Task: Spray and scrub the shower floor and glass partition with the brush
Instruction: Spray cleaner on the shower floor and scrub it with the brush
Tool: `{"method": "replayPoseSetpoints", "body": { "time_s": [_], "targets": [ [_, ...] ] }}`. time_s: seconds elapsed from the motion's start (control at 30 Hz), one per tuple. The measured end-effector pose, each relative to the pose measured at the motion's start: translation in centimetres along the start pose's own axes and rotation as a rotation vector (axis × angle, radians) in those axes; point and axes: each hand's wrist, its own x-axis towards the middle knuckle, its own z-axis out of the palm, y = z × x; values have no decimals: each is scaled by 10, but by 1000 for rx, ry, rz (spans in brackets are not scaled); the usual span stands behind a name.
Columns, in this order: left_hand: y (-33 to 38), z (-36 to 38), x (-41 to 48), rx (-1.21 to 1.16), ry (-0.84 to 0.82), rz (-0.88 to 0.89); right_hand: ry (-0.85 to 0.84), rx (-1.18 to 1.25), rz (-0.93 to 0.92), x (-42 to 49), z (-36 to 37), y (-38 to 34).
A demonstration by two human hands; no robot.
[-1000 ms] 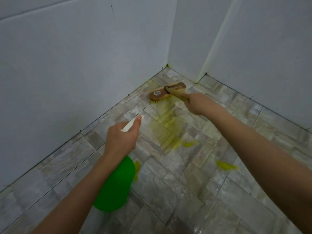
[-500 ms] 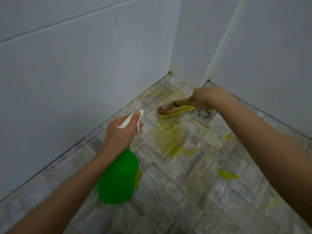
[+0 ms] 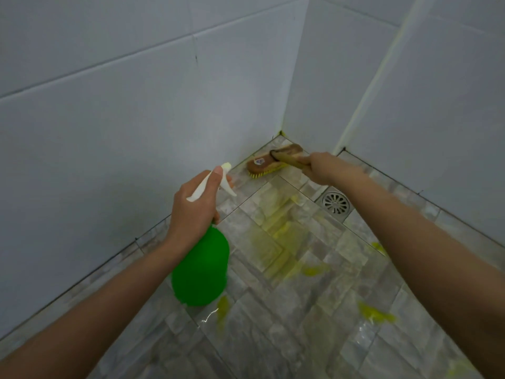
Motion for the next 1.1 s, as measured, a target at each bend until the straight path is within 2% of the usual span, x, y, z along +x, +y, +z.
{"method": "replayPoseSetpoints", "body": {
  "time_s": [0.13,0.3,0.47,0.6,0.77,0.93,1.03,1.1],
  "targets": [
    [-12,-5,-2,-65,56,-43,-103,-147,49,-1,-17,-7],
    [-20,-4,-1,-65,55,-57,69,53,-14,23,21,-8],
    [-14,-6,1,-57,61,-33,-142,-52,83,8,-30,0],
    [-11,-9,5,-85,56,12,55,-43,-20,30,2,7],
    [-14,-9,7,-90,53,5,-61,-63,47,26,-30,21],
    [-17,-1,9,-90,40,9,46,14,-51,44,3,22],
    [-22,3,8,-57,29,11,-84,56,1,29,-19,36],
    [-22,4,8,-47,37,7,-106,32,10,27,-26,35]
  ]
}}
